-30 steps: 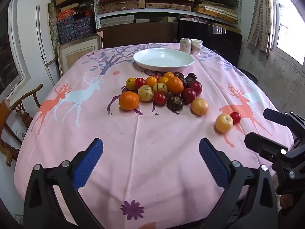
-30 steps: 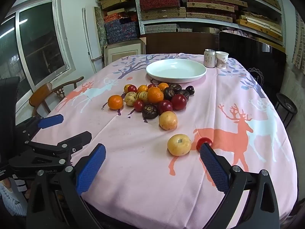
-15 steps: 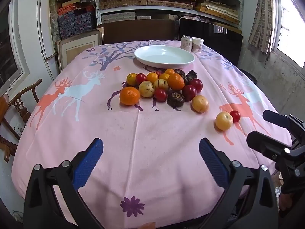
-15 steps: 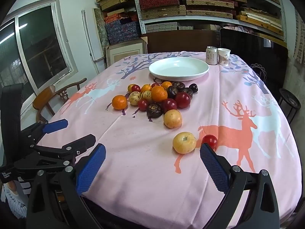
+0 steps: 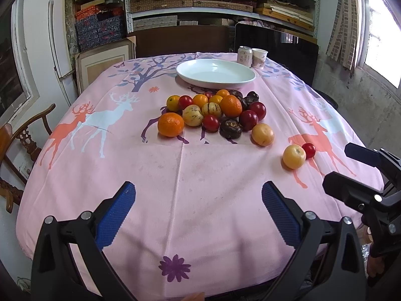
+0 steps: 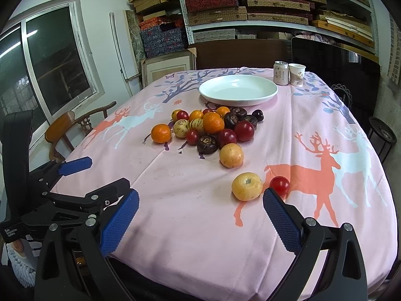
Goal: Organize fruits
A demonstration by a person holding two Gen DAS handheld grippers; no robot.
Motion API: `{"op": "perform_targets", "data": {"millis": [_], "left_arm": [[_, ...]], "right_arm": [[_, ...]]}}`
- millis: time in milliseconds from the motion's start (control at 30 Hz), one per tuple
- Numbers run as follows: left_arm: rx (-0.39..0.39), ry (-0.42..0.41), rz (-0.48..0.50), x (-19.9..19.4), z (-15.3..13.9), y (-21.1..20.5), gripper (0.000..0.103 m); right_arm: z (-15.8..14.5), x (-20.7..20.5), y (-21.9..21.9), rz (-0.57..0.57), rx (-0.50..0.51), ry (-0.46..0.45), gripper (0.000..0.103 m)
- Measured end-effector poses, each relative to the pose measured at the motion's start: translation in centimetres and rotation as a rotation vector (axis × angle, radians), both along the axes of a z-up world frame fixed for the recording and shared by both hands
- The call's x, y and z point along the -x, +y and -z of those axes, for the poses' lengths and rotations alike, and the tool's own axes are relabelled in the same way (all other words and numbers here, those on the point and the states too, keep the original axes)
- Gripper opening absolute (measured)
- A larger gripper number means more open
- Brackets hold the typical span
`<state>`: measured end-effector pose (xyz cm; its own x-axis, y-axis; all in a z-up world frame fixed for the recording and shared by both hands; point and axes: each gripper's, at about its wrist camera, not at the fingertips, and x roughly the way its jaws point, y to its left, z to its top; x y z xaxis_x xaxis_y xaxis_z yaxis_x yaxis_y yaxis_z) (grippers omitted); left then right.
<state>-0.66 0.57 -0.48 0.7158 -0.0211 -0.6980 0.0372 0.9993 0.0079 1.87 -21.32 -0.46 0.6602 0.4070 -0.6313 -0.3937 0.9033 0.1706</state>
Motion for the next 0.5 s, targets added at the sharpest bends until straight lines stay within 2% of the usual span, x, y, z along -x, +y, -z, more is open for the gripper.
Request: {"op": "perform_targets", "data": {"millis": [500], "left_arm": [[0.001, 0.012, 0.003, 0.11, 0.24, -0.03, 0.099]], "right_arm": [[0.04, 0.12, 0.16, -0.002, -0.002, 0.002, 0.1]]}}
